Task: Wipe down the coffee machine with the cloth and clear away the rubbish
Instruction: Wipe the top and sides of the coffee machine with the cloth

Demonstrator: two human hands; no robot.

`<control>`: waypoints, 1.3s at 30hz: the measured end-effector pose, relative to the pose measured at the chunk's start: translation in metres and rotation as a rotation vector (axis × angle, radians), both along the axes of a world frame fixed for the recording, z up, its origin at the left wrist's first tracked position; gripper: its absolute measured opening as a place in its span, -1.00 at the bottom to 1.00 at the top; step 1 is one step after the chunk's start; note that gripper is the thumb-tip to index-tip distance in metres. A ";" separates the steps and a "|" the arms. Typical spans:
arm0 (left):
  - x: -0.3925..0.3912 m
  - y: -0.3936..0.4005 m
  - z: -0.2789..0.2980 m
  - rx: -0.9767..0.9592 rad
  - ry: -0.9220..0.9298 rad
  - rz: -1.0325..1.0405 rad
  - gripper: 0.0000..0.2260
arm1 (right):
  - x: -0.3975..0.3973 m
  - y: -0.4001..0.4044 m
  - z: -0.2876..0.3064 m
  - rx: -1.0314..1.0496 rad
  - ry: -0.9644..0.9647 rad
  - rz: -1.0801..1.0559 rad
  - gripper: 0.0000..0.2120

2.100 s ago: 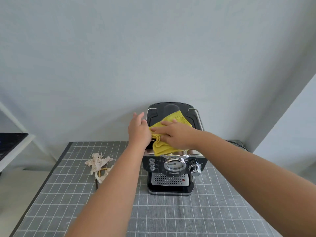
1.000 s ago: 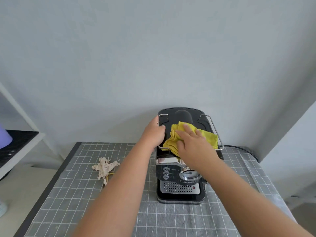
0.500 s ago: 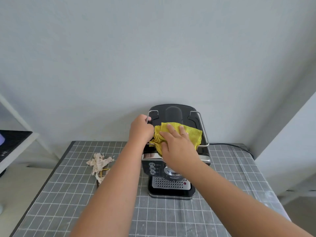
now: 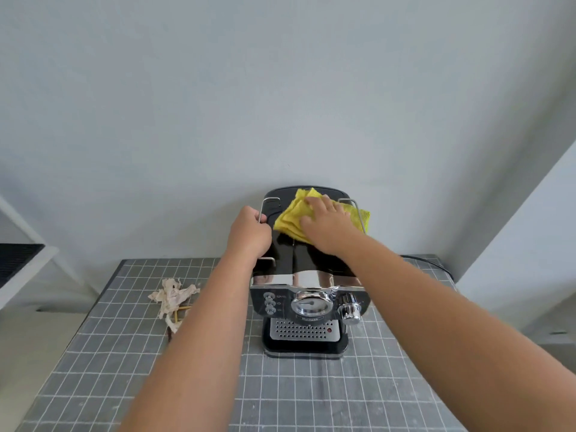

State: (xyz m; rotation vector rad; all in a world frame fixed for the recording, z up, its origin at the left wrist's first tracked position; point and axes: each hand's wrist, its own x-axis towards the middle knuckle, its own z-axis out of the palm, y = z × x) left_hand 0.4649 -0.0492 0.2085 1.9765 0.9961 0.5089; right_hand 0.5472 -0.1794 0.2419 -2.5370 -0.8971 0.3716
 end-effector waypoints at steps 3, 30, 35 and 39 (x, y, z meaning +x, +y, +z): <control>-0.001 0.000 -0.001 0.016 0.002 -0.011 -0.88 | 0.007 -0.008 -0.001 -0.032 0.041 -0.019 -0.49; 0.001 0.003 -0.008 0.116 0.055 -0.035 -0.87 | -0.013 -0.021 -0.017 -0.133 -0.013 -0.108 -0.37; 0.001 0.004 -0.007 0.130 0.084 -0.035 -0.89 | 0.012 -0.007 -0.002 -0.124 0.007 -0.075 -0.36; -0.001 0.001 -0.005 0.129 0.081 -0.039 -0.89 | 0.011 -0.007 0.001 -0.107 0.005 -0.101 -0.36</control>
